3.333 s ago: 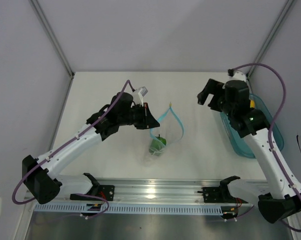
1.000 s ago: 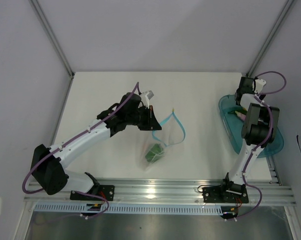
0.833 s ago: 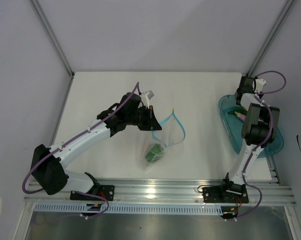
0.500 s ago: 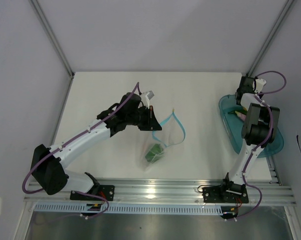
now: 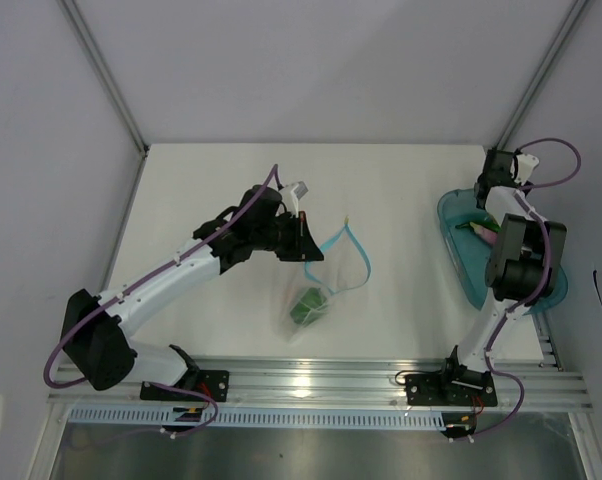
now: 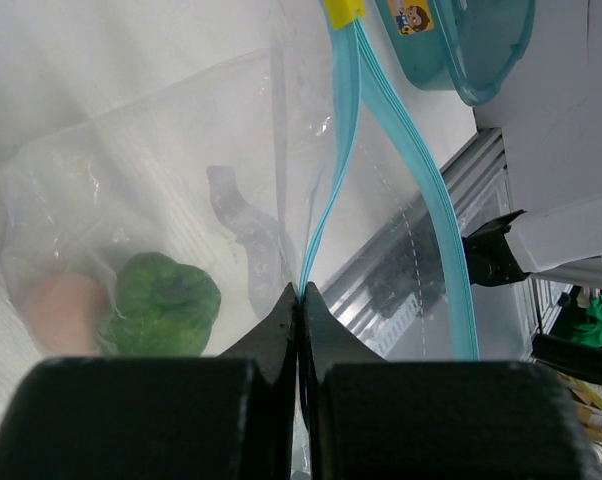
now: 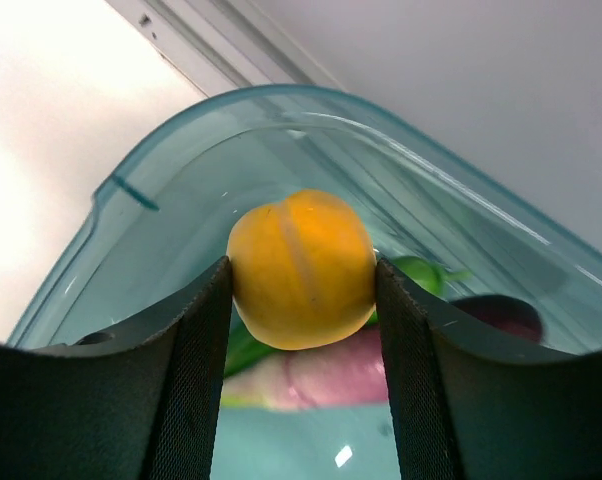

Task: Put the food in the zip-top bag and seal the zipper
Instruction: Pick up the fake fruit from the bin, then place the fake fruit in the zipper food storage bag.

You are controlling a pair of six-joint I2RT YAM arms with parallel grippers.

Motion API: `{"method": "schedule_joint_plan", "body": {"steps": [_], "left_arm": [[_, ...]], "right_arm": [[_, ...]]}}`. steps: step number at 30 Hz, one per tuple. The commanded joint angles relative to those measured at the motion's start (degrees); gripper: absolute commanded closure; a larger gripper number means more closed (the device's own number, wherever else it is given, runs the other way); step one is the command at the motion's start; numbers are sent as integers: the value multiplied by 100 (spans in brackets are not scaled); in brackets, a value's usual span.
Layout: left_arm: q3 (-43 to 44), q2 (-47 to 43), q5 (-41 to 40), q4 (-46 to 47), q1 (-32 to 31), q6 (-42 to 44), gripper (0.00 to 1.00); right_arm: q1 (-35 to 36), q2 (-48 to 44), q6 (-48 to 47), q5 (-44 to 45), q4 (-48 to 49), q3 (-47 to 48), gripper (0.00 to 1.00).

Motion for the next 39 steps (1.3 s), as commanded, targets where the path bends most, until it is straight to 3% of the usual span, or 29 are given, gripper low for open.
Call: {"method": "schedule_joint_plan", "body": {"steps": [1, 9, 10, 14, 23, 31, 39], "left_arm": [[86, -289, 91, 76, -45, 54, 99], [-89, -483, 65, 120, -45, 28, 99], [-99, -500, 65, 138, -45, 19, 100], [-186, -518, 65, 191, -45, -16, 99], [-108, -545, 109, 129, -45, -51, 99], [-239, -711, 170, 111, -45, -95, 99], [-608, -948, 232, 419, -88, -183, 99]], "right_arm": [[53, -749, 112, 6, -55, -91, 86], [580, -1794, 112, -205, -635, -495, 88], [677, -2126, 86, -266, -688, -566, 94], [1292, -3217, -151, -301, -715, -1101, 100], [3268, -5264, 138, -1698, -1471, -1400, 100], [5271, -6023, 638, -3271, -1506, -2095, 99], [6926, -6251, 1052, -2790, -1479, -2772, 99]]}}
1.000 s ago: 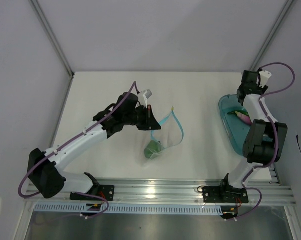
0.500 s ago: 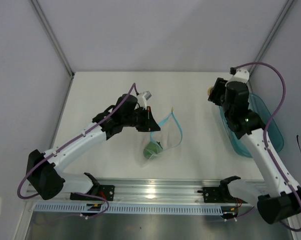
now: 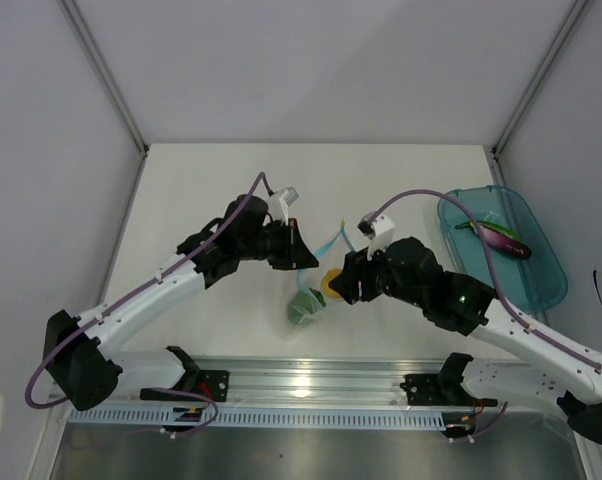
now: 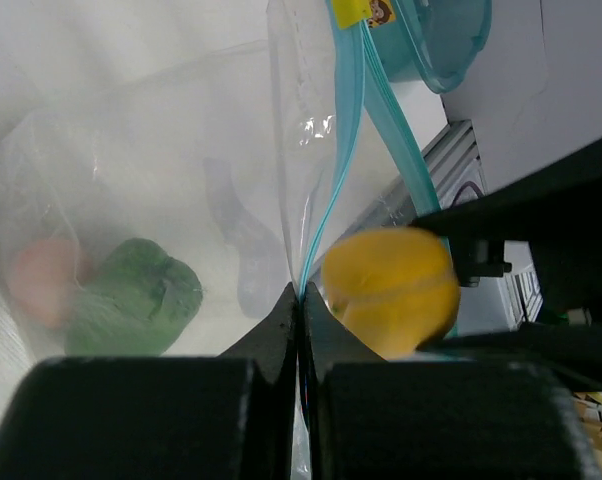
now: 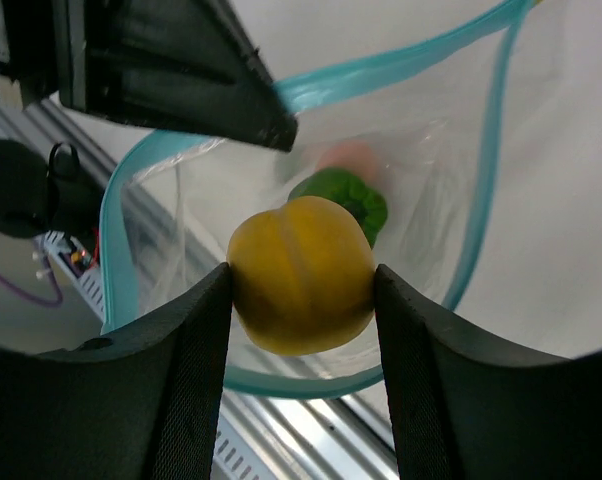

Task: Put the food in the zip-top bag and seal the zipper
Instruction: Place the fake fruit in the zipper food storage bag.

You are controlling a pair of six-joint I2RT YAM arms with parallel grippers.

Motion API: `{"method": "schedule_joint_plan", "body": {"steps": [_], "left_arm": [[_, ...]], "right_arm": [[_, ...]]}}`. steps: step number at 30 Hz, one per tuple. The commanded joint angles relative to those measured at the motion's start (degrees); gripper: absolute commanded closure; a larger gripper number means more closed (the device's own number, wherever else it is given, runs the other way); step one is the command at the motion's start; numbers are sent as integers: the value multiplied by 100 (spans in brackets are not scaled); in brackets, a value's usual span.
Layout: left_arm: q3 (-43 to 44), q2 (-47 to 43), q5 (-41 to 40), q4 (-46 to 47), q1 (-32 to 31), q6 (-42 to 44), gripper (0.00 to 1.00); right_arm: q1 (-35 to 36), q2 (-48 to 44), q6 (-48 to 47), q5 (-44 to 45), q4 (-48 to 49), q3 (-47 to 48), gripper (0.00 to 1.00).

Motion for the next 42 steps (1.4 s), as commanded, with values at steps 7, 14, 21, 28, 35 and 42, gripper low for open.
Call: {"method": "schedule_joint_plan", "body": {"steps": [7, 14, 21, 28, 35, 42], "left_arm": [[-387, -580, 164, 418, -67, -133, 99], [-772, -1081, 94, 444, -75, -151, 99], [-1265, -1460, 50, 638, -119, -326, 99], [-1635, -1802, -11, 770, -128, -336, 99], [-1521, -2127, -327, 576, -146, 68, 99], [-1468, -2409, -389, 488, -137, 131, 99]], "right_arm": [[666, -11, 531, 402, -243, 18, 78], [798, 217, 838, 587, -770, 554, 32], [816, 648, 821, 886, -1895, 1695, 1], [816, 500, 830, 1781, -2011, 2278, 1], [158, 709, 944, 2934, -2089, 2584, 1], [-1801, 1132, 1084, 2258, -2116, 2805, 1]]}}
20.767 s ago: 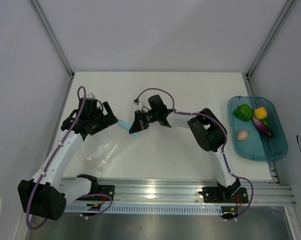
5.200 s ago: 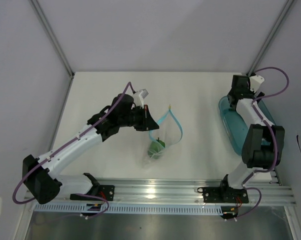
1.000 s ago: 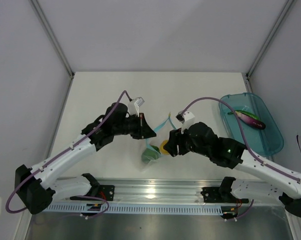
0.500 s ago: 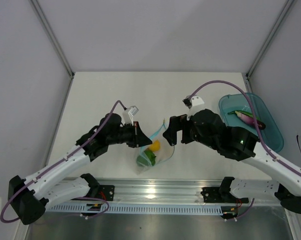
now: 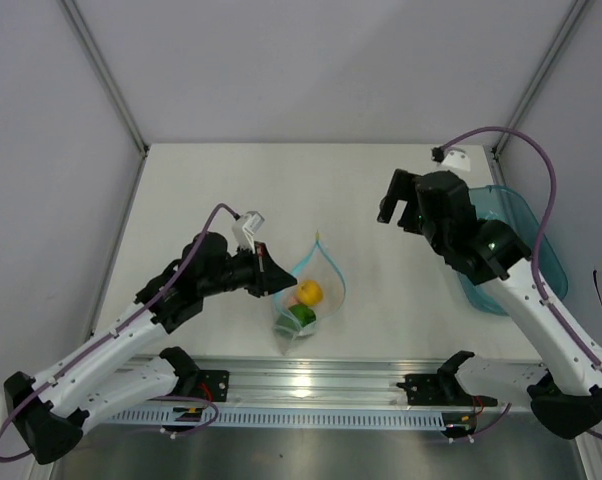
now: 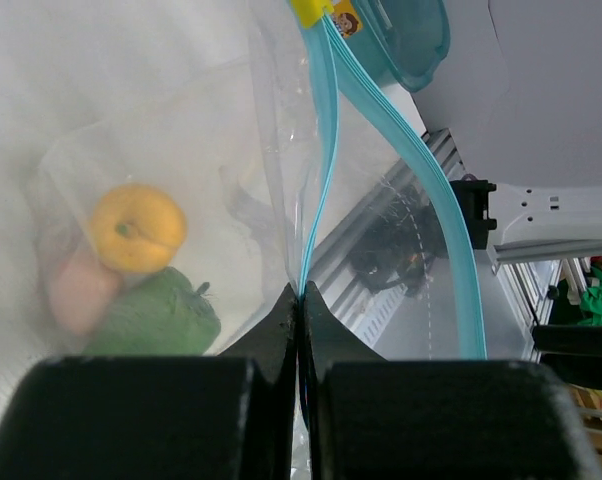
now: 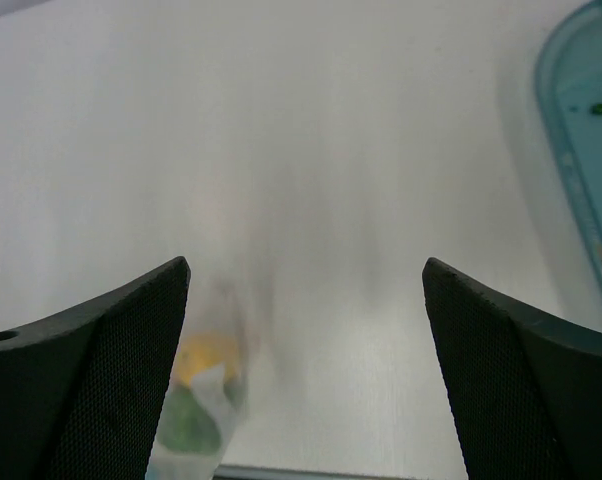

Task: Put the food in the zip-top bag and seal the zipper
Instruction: Place the fake fruit in the zipper food storage bag, then pick up the fake vegetable from the bin.

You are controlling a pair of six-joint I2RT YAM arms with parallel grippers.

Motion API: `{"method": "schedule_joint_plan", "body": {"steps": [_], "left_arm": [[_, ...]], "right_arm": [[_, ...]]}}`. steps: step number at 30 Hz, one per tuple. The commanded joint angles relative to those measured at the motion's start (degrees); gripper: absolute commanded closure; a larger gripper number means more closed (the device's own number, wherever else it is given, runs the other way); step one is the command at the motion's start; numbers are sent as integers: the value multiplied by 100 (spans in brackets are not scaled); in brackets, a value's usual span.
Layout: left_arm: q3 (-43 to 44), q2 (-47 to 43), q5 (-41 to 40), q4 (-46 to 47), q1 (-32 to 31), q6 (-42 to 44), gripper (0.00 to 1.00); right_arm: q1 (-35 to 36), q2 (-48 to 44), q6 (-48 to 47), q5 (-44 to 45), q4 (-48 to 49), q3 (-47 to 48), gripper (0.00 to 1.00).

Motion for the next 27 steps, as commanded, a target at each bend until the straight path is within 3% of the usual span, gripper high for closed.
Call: {"method": "schedule_joint_plan", "body": {"steps": [1, 8, 15, 21, 27], "left_arm": [[123, -226, -70, 25, -41, 143, 99], [193, -463, 299, -283, -41, 126, 99], [141, -586, 405, -275, -41, 170, 99], [114, -674, 194, -300, -50, 29, 99], [289, -473, 124, -423, -58, 90, 99]], "right_arm": [[-997, 109, 238, -125, -159, 178, 1], [-2667, -40, 818, -72, -213, -243, 1], [-3776, 48, 1205, -28, 137, -823, 1], [-4866, 1013, 1934, -257, -71, -1000, 1], [-5193, 1998, 2120, 76, 533, -1183, 1]]}}
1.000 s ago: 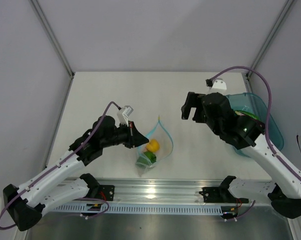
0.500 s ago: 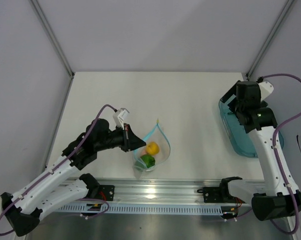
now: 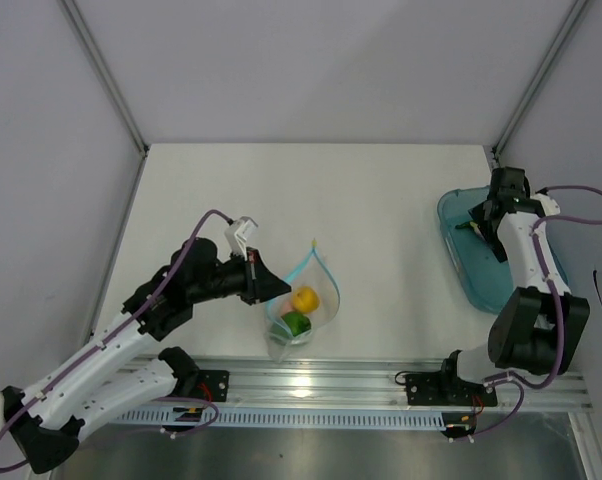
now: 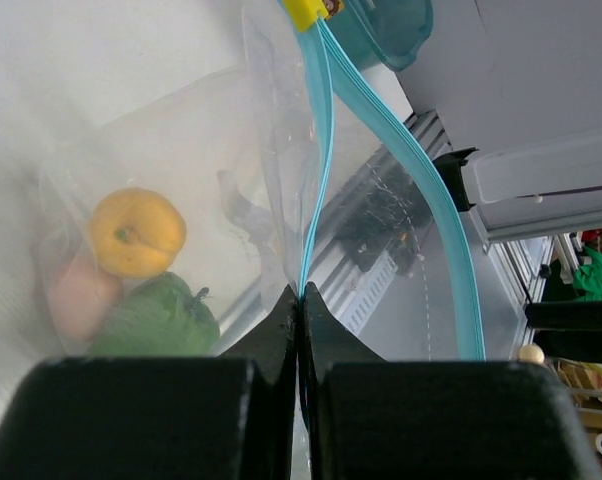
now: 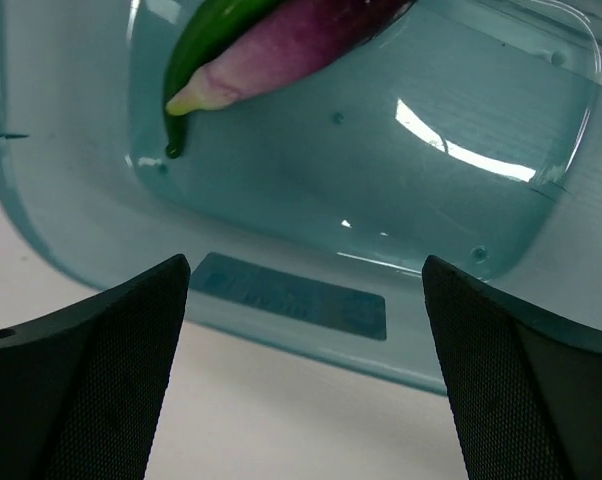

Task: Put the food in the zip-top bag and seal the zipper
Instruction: Pick up the fake vegetable from the bin.

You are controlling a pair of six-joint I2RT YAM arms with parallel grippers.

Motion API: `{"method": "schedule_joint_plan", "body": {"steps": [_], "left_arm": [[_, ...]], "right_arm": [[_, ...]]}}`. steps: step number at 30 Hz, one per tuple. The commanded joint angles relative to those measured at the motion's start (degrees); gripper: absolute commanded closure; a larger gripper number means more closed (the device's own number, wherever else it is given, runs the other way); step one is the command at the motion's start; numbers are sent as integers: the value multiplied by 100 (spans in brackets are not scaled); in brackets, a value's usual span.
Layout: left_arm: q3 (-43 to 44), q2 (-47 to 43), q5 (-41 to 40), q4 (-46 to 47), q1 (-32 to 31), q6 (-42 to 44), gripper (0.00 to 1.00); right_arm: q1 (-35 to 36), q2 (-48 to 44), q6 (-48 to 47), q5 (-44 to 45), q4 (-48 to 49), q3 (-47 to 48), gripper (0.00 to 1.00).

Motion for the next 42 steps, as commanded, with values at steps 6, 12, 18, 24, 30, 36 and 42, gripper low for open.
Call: {"method": "schedule_joint_plan", "body": {"steps": [6, 12, 18, 24, 30, 36, 42], "left_arm": [[540, 500, -10, 49, -52, -14, 99], [760, 1001, 78, 180, -52, 3, 99], [918, 1379, 105, 251, -52, 12, 99], [954, 1502, 131, 304, -69, 65, 99], [962, 1669, 140, 382, -61, 109, 99], [962, 1784, 228, 444, -61, 100, 99], [953, 1784, 228, 435, -61, 100, 99]], "right_arm": [[-351, 751, 510, 827, 1096, -381, 1], [-466, 1164, 474, 1511, 1659, -461, 0], [-720, 1578, 888, 1530, 1870, -443, 1], [-738, 1929, 721, 1636, 2407, -417, 1], [-852, 2254, 607, 1627, 2530, -259, 1], [-888, 2553, 493, 1574, 2679, -197, 1], [-896, 2800, 677, 1575, 2310, -38, 4]]}}
